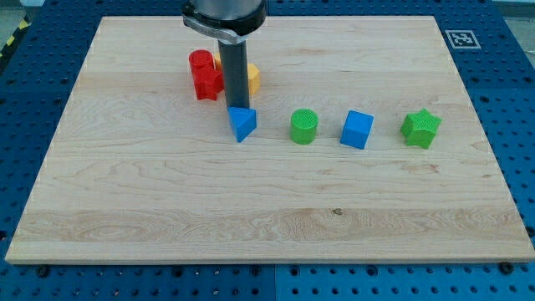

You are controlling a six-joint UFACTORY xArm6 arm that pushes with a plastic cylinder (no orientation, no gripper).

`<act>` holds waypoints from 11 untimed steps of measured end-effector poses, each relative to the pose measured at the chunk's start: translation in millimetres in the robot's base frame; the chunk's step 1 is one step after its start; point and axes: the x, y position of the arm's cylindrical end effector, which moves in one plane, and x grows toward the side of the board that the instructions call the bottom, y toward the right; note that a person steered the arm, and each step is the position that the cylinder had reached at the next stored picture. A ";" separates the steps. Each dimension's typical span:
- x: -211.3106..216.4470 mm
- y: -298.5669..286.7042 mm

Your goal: Push the red star below the red circle

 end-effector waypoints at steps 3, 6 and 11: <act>-30.6 -1.0; -30.5 -51.7; -42.6 -125.7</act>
